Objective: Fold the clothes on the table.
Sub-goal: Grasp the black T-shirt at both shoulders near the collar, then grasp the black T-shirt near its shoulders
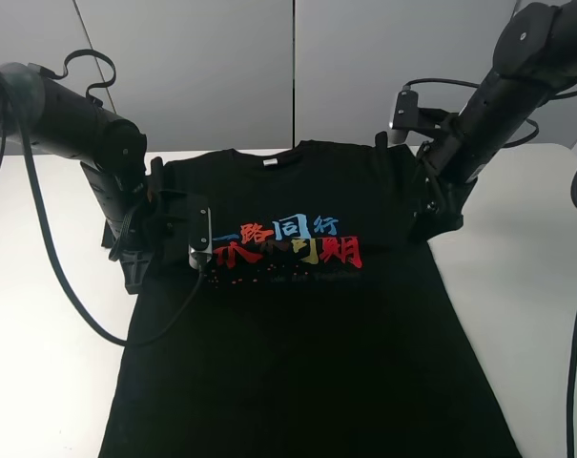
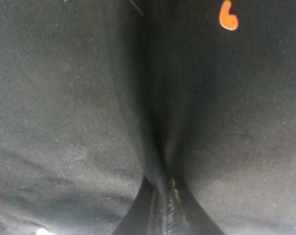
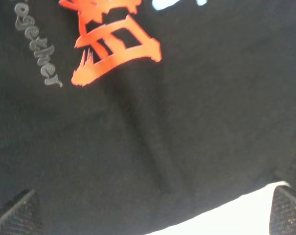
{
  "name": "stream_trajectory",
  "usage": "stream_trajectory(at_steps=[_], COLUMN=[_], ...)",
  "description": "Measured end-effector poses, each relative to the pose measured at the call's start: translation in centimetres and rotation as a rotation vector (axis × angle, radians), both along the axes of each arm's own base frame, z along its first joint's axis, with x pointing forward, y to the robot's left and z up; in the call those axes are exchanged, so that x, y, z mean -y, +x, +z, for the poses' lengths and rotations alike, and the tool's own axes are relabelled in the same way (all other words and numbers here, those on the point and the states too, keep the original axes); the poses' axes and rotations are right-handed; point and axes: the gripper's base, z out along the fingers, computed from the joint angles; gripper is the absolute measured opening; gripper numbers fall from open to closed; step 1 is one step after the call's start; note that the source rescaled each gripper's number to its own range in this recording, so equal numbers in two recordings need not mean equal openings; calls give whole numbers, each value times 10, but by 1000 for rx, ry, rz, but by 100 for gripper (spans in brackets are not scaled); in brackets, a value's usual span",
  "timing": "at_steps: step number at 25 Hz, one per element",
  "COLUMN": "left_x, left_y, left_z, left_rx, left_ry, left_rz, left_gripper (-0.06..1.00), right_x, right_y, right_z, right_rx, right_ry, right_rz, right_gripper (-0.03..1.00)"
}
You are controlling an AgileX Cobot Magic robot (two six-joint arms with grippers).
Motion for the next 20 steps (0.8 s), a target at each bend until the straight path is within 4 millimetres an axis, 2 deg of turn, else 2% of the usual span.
stream_trajectory(at_steps=[13,20], left_x=[13,12], left_y=[-6,-7], left_z=[-1,-1], left_rx=[1,-5], left_ry=[23,24], left_rz=[-92,-89], left_gripper=[0,0], right_x=[-8,-14], right_y=[3,6], right_z=[-49,-57], right_rx=[-73,-14], right_ry=[-69,-108], right_rz=[101,153], right_gripper=[100,100])
